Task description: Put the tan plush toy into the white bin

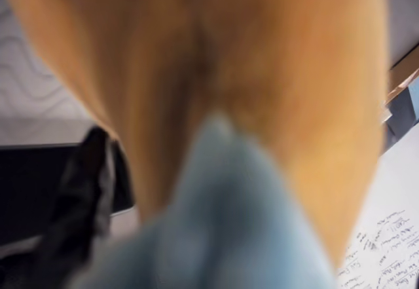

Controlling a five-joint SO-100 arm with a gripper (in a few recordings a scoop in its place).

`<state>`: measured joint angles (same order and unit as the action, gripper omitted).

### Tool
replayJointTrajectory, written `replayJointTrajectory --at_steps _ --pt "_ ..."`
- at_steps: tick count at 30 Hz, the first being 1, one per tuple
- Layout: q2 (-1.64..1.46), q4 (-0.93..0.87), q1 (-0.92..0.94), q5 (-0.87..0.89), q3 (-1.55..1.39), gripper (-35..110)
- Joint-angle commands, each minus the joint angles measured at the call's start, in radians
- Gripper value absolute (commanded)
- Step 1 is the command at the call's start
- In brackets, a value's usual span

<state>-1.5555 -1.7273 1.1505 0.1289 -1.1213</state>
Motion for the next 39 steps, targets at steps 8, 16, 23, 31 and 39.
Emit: replayJointTrajectory --at_steps 8,16,23,31,39 --pt "-0.048 -0.006 0.040 -0.014 -0.038 69" --pt "-0.054 -0.005 0.043 -0.006 -0.100 69" --pt "-0.055 -0.006 0.043 -0.005 -0.110 62" --pt "-0.058 -0.008 0.044 -0.003 -0.110 41" --pt "-0.091 -0.009 0.043 -0.003 -0.112 26"
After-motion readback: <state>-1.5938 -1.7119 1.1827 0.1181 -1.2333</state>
